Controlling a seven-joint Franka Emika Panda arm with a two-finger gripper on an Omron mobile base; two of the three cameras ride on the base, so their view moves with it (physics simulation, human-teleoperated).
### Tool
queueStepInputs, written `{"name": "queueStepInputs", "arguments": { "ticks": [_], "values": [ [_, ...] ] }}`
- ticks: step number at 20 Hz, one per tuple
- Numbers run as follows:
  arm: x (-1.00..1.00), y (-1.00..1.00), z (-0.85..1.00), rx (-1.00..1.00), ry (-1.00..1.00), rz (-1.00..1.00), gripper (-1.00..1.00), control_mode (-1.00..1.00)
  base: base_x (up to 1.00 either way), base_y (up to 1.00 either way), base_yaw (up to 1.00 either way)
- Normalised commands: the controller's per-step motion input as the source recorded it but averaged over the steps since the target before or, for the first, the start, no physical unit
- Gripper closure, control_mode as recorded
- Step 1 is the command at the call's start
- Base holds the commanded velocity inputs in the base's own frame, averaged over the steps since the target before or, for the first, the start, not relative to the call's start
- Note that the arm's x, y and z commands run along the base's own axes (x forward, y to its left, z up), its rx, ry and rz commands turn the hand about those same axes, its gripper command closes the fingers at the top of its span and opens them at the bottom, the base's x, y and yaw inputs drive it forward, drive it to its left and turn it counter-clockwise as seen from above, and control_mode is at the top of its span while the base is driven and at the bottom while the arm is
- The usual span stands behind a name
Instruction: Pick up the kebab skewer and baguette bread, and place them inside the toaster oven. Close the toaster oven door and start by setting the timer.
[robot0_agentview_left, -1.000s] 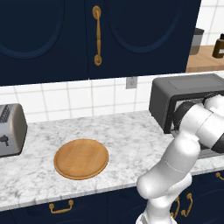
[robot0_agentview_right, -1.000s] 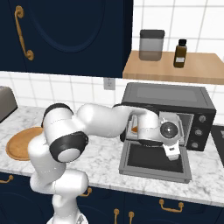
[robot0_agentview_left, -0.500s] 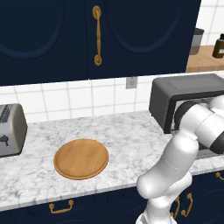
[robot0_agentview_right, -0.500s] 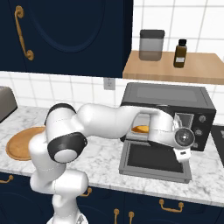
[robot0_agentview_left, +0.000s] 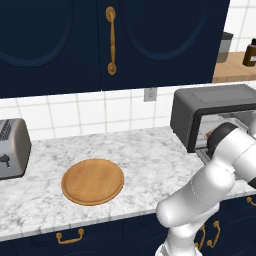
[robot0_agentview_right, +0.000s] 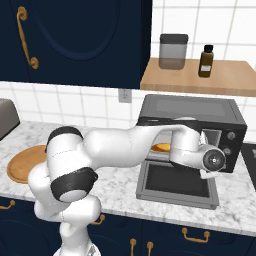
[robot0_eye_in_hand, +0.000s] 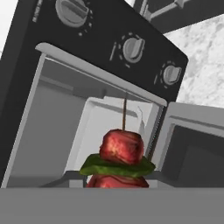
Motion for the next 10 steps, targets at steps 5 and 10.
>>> {"name": "queueStepInputs", "arguments": {
  "ticks": [5, 10],
  "values": [
    [0.32, 0.28, 0.05, 0.04, 0.0, 0.0, 1.0, -1.0, 0.0, 0.0, 0.0],
    [0.3, 0.15, 0.05, 0.02, 0.01, 0.0, 1.0, -1.0, 0.0, 0.0, 0.0]
  ]
}}
